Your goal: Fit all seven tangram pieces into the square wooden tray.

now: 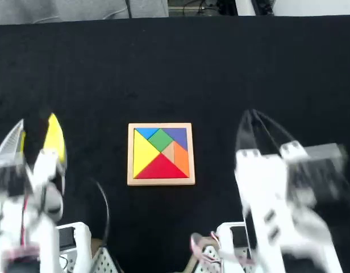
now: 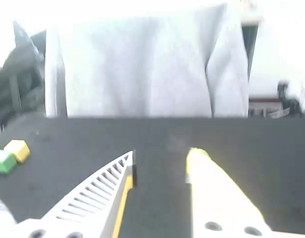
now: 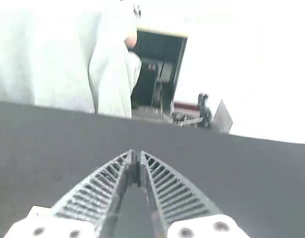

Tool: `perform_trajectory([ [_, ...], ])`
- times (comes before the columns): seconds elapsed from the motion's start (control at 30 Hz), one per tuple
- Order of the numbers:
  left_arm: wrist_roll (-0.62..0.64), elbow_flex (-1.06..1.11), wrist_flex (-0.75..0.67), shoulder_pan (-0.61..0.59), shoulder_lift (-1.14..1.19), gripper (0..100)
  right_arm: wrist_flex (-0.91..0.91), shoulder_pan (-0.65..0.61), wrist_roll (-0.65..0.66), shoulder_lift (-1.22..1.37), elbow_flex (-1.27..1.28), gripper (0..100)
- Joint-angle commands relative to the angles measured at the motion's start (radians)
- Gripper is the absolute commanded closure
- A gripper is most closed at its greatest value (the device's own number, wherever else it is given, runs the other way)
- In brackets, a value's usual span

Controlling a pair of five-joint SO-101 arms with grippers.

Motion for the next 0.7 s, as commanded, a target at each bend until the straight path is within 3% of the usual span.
perform_trajectory([
  [0.0, -0.002, -0.090, 0.101, 0.018, -0.235, 78, 0.081, 0.012, 0.000, -0.111, -0.128, 98.7],
  [0.13, 0.003, -0.163, 0.215, 0.019, -0.170, 78, 0.089, 0.014, 0.000, -0.259, -0.136, 98.7],
  [0.33, 0.003, -0.148, 0.219, 0.019, -0.213, 78, 0.087, 0.015, 0.000, -0.463, -0.120, 98.7],
  [0.57, 0.005, -0.403, 0.331, 0.019, -0.210, 78, 0.104, 0.017, 0.000, -0.473, -0.189, 98.7],
  [0.67, 0.005, -0.346, 0.368, 0.019, -0.207, 78, 0.101, 0.017, 0.000, -0.473, -0.124, 98.7],
])
